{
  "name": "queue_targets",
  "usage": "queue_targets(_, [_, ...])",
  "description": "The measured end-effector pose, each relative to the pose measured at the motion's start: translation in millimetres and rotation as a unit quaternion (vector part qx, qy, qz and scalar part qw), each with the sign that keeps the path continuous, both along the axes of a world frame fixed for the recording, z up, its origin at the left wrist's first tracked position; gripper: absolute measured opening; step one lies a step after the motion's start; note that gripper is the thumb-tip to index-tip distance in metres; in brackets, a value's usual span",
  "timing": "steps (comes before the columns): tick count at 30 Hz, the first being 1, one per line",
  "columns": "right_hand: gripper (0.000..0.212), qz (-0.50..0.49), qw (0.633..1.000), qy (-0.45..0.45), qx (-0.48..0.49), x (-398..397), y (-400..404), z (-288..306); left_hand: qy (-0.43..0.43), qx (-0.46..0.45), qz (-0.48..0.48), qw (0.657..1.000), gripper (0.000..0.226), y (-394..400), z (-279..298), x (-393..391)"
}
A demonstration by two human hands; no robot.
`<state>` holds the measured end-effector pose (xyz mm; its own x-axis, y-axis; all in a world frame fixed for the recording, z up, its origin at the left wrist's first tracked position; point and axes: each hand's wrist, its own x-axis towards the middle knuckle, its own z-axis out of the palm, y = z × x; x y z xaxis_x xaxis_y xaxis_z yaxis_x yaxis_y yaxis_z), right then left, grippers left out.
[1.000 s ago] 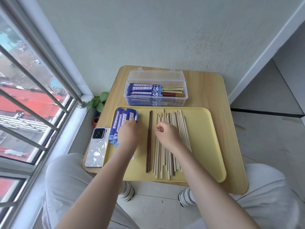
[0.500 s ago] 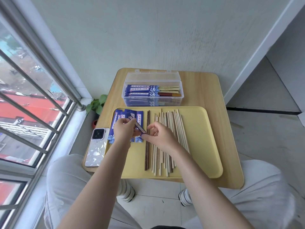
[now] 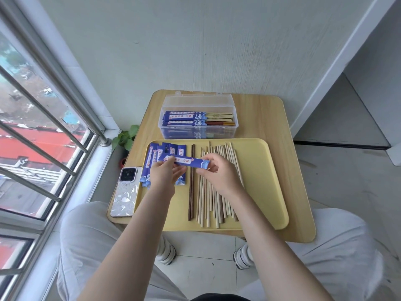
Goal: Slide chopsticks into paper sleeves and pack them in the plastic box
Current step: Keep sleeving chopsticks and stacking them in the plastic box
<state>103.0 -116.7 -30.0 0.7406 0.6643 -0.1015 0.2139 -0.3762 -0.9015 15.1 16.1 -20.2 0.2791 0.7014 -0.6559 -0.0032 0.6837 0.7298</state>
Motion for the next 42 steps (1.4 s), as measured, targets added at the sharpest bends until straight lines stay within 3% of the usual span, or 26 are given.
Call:
queue_targets(3, [0.030, -0.010, 1.000, 0.008, 0.016, 4, -3, 0, 0.034, -0.001, -0.013, 0.999, 0.030, -1, -1, 2])
queue_targets(5, [0.025, -0.010, 1.000, 0.009, 0.007, 9, -7, -1, 0.147, 0.107, -0.048, 0.982, 0.044, -2, -4, -1])
queue_targets(7, [0.019, -0.002, 1.000, 0.021, -0.013, 15, -12, -1, 0.256, 0.338, -0.111, 0.899, 0.051, -2, -6, -6])
queue_targets(9, [0.015, 0.011, 0.998, 0.046, -0.038, 19, -16, 3, 0.242, 0.507, -0.215, 0.799, 0.045, -6, 0, -6])
queue_targets(13, [0.014, -0.008, 0.992, 0.128, -0.006, 19, -19, 12, 0.178, 0.513, -0.451, 0.709, 0.031, -27, 12, 6])
queue_targets(17, [0.009, -0.059, 0.986, 0.156, -0.005, 20, -22, 15, 0.222, 0.524, -0.494, 0.657, 0.019, -44, 7, 15])
queue_targets(23, [0.008, -0.101, 0.984, 0.135, -0.054, 33, -35, 4, 0.245, 0.458, -0.506, 0.688, 0.010, -48, -7, 22])
queue_targets(27, [0.012, -0.126, 0.954, -0.023, -0.271, 50, -51, -14, 0.274, 0.429, -0.514, 0.691, 0.014, -44, -14, 20])
queue_targets(29, [0.014, -0.093, 0.935, -0.046, -0.340, 51, -56, -20, 0.281, 0.415, -0.502, 0.705, 0.010, -45, -19, 21])
queue_targets(36, [0.030, -0.089, 0.932, -0.018, -0.350, 47, -52, -30, 0.247, 0.338, -0.509, 0.752, 0.009, -50, -27, 26])
queue_targets(42, [0.030, -0.120, 0.938, 0.045, -0.322, 45, -53, -30, 0.242, 0.326, -0.505, 0.762, 0.013, -53, -35, 24])
